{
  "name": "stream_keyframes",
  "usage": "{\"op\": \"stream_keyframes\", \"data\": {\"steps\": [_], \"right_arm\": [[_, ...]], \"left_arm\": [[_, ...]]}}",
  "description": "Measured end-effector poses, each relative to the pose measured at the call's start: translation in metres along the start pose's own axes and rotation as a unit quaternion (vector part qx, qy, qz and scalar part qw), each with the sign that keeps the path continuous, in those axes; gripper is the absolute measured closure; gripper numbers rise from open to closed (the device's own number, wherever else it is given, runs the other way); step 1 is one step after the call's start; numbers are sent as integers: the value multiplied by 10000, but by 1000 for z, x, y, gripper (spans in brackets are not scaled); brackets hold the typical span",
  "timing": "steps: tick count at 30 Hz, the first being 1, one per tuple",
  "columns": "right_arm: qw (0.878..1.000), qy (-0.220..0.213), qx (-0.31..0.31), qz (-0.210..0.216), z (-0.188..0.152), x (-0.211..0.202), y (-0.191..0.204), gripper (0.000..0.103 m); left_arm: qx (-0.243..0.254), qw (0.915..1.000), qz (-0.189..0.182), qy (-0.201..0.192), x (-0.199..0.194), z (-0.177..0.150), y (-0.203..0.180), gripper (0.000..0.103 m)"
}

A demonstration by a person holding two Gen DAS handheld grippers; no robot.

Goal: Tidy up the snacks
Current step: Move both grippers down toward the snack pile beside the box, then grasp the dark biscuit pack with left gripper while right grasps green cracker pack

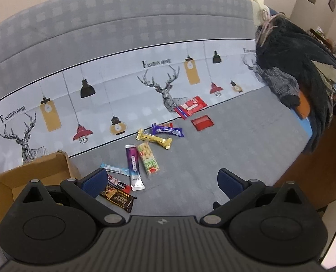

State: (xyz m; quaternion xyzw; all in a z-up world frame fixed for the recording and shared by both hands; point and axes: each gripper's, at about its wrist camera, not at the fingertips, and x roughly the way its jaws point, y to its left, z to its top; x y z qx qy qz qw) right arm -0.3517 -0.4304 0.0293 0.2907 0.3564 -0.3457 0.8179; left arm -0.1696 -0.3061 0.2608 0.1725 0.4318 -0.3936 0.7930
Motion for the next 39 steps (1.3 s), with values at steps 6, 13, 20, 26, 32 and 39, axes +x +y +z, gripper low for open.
{"op": "stream_keyframes", "data": {"steps": [6,13,20,26,32,39], "right_arm": [[10000,-16,-49,-24,3,9,1,0],[9997,-113,-201,77,6,28,7,0],[9932,-114,-1091,397,19,82,39,0],[9808,142,-1841,622,19,142,83,0],[9560,475,-2778,819,4,187,121,0],[9494,250,-3043,733,10,214,143,0]], "left_arm": [[-246,9995,114,184,34,-3,9,0],[-1181,9799,71,1609,195,-36,48,0],[-2110,9554,342,2036,269,-72,104,1],[-2665,9372,423,2210,291,-77,127,3],[-3129,9193,649,2296,310,-73,140,3],[-3332,9060,753,2498,331,-75,156,3]]}}
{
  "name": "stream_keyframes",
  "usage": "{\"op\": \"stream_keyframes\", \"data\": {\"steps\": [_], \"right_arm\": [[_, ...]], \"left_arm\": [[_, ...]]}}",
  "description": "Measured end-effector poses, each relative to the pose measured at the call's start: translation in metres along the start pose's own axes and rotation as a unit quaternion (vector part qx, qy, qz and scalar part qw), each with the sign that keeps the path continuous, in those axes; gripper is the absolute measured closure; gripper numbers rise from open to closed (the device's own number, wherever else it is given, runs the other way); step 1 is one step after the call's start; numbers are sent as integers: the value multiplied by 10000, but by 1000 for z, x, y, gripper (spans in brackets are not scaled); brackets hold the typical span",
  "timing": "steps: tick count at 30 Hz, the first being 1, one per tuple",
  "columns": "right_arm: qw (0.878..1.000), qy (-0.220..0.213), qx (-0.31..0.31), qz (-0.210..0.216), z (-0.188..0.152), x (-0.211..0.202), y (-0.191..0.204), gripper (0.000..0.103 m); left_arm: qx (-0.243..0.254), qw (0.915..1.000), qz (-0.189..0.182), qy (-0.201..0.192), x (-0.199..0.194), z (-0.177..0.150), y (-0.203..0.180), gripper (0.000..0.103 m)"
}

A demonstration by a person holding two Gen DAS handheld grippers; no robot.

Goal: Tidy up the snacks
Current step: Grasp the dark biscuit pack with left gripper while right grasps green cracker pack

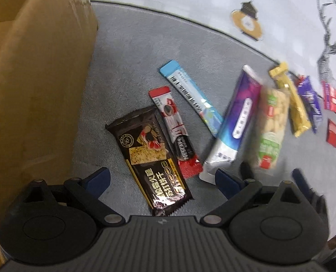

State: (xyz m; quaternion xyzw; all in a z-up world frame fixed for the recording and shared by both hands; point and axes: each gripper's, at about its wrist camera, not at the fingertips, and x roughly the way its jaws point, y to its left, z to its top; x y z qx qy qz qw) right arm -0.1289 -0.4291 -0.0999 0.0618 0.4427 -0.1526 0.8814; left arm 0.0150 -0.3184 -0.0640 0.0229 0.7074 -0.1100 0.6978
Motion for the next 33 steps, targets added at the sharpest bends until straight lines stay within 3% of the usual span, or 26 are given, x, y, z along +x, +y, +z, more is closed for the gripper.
{"op": "stream_keyframes", "data": {"steps": [4,7,10,11,12,13,18,22,27,33], "right_arm": [[9999,-61,-95,-45,8,12,0,0],[9998,-74,-160,-37,12,20,2,0],[9996,-173,-187,-122,13,25,3,4],[9995,-281,-160,-60,12,22,3,27],[9992,-358,-131,93,11,19,2,43],[9991,-348,-104,209,10,17,2,65],[9993,-154,-265,-209,-14,-10,0,65],[9979,-87,607,-194,-39,-45,-24,65],[9878,-418,1497,-51,-52,-85,-35,65],[9805,-897,1746,136,-46,-138,-17,65]], "left_arm": [[-104,9991,90,411,23,10,5,4],[-281,9991,75,307,24,10,9,5],[-389,9985,356,144,18,7,13,26],[-358,9985,401,105,16,4,19,39],[-310,9985,443,32,13,3,20,47],[-261,9986,456,-50,10,1,23,60],[276,9990,313,-141,0,-23,25,60],[770,9964,73,-354,-13,-47,26,60],[1147,9902,-105,-793,-45,-68,32,60],[1447,9798,-216,-1362,-92,-104,27,60]]}}
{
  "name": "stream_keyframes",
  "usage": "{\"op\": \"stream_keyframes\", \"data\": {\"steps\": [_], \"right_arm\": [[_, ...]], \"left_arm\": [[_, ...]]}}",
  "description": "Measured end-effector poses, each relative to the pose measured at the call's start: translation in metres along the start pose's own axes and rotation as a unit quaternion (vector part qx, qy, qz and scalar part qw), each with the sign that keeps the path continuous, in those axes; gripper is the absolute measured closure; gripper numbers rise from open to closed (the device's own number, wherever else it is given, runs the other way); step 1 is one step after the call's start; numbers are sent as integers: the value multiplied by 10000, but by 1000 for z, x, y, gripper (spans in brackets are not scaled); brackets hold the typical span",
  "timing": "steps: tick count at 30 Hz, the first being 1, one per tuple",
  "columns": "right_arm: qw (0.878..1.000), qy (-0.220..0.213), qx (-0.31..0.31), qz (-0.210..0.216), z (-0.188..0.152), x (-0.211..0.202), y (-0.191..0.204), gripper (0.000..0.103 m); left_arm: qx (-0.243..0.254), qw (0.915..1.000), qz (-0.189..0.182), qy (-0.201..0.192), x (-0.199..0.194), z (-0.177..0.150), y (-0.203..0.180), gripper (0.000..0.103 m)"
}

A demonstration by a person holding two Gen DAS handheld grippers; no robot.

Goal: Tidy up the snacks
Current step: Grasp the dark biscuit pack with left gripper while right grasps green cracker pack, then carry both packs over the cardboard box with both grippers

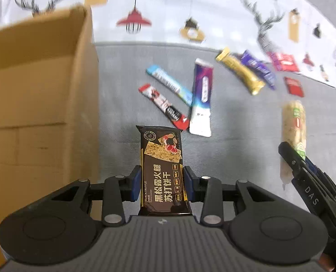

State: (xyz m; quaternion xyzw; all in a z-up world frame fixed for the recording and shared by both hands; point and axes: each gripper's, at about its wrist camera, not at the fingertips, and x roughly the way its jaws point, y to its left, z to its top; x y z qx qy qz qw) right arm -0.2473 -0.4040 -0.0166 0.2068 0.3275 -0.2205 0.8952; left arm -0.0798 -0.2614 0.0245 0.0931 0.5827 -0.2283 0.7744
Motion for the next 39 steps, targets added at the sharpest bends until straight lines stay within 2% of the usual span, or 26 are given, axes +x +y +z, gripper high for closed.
{"op": "stream_keyframes", "data": {"steps": [9,18,22,29,39], "right_arm": [[9975,-318,-426,462,-10,-93,60,65],[9914,-285,-816,985,-45,-159,148,65],[9862,-228,-1098,1218,-57,-174,185,65],[9795,-239,-1490,1337,-67,-187,232,65],[9752,-211,-1781,1300,-69,-186,262,65]], "left_arm": [[186,9962,-76,-853,-100,-42,22,61],[-19,9920,-31,-1265,-169,-94,91,61],[-221,9897,84,-1411,-190,-116,131,61],[-509,9855,183,-1605,-211,-140,186,61],[-771,9824,112,-1698,-217,-144,222,61]]}}
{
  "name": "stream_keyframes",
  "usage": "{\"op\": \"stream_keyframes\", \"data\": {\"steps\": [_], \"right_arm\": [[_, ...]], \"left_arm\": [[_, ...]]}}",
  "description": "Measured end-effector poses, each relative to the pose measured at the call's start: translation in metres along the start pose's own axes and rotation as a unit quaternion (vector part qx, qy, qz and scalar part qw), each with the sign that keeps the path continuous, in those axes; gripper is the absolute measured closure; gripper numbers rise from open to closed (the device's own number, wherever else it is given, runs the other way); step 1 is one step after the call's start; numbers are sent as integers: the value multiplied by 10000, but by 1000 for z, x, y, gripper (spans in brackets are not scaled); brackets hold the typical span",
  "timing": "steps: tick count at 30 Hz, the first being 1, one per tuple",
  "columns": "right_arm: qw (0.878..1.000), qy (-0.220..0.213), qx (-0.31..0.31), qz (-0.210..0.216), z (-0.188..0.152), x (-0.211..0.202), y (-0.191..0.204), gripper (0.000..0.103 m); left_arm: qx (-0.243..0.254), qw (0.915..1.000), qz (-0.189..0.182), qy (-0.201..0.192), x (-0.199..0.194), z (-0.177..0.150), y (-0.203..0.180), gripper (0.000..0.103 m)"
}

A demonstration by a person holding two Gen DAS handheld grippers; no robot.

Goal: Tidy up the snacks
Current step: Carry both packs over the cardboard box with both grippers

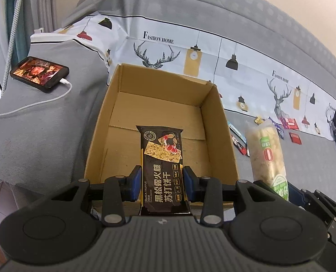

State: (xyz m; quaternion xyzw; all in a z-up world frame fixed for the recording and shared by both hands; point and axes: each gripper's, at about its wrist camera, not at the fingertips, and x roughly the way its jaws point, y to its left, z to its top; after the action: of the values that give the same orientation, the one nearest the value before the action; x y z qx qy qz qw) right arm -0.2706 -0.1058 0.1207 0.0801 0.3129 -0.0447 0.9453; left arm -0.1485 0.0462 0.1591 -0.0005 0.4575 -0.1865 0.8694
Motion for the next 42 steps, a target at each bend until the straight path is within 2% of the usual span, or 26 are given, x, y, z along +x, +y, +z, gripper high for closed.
{"op": "stream_keyframes", "data": {"steps": [11,23,34,42], "right_arm": [[9999,130,-27,-20,2,17,2,65],[9995,328,-46,2,6,52,2,65],[9980,628,-106,0,9,96,3,65],[9965,824,-115,-6,8,123,3,65]], "left_arm": [[-60,9999,81,57,15,8,9,61],[-195,9994,267,54,44,31,22,61],[-204,9988,354,256,83,47,28,61],[-181,9976,412,529,114,47,28,61]]}}
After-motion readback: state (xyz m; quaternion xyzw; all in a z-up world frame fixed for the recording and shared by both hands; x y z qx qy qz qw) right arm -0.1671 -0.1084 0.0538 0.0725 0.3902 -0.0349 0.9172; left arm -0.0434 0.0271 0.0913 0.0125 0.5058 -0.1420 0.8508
